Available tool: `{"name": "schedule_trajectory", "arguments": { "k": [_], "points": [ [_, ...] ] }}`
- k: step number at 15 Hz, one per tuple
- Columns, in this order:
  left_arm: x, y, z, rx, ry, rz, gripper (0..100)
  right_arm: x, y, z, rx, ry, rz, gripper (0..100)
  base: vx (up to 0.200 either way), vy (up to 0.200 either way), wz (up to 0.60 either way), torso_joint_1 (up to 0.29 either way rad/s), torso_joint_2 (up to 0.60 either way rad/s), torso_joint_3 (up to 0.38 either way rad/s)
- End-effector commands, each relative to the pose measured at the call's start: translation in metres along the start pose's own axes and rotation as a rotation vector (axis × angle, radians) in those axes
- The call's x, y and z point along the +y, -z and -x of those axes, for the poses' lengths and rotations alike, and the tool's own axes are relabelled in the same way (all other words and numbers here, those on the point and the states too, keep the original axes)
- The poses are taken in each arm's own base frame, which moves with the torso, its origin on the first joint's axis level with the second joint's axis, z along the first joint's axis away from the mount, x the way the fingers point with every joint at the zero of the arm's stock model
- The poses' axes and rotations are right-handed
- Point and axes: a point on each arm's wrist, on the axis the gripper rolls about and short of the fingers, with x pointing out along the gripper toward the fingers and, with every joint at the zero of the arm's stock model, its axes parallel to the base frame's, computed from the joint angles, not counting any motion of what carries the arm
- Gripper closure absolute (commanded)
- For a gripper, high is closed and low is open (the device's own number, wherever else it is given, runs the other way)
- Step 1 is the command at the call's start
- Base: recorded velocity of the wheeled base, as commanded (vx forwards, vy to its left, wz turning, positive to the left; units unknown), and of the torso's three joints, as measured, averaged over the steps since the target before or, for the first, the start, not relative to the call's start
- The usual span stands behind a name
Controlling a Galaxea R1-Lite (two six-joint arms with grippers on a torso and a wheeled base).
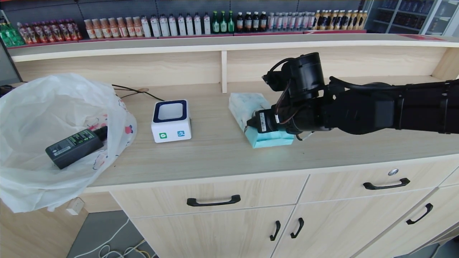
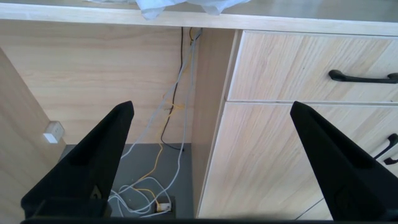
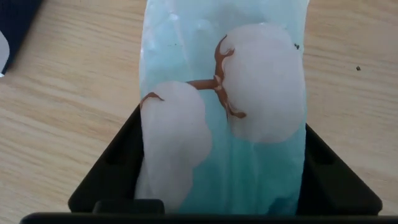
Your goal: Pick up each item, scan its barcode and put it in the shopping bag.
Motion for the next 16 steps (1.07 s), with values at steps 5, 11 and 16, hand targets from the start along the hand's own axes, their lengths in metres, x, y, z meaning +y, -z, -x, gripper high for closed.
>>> {"name": "schedule_trajectory", "arguments": {
  "k": [5, 11, 16],
  "points": [
    [0.0, 0.0, 0.0, 0.0, 0.0, 0.0, 0, -0.013, -0.015, 0.083, -0.094, 0.014, 0.014, 100, 0.0, 0.0, 0.0, 0.0, 0.0, 0.0],
    [0.0, 0.0, 0.0, 0.0, 0.0, 0.0, 0, -0.03, -0.018, 0.156, -0.192, 0.051, 0.023, 100, 0.0, 0.0, 0.0, 0.0, 0.0, 0.0],
    [0.0, 0.0, 0.0, 0.0, 0.0, 0.0, 0, -0.037, 0.003, 0.189, -0.191, 0.037, 0.0, 100, 0.0, 0.0, 0.0, 0.0, 0.0, 0.0]
  ]
}}
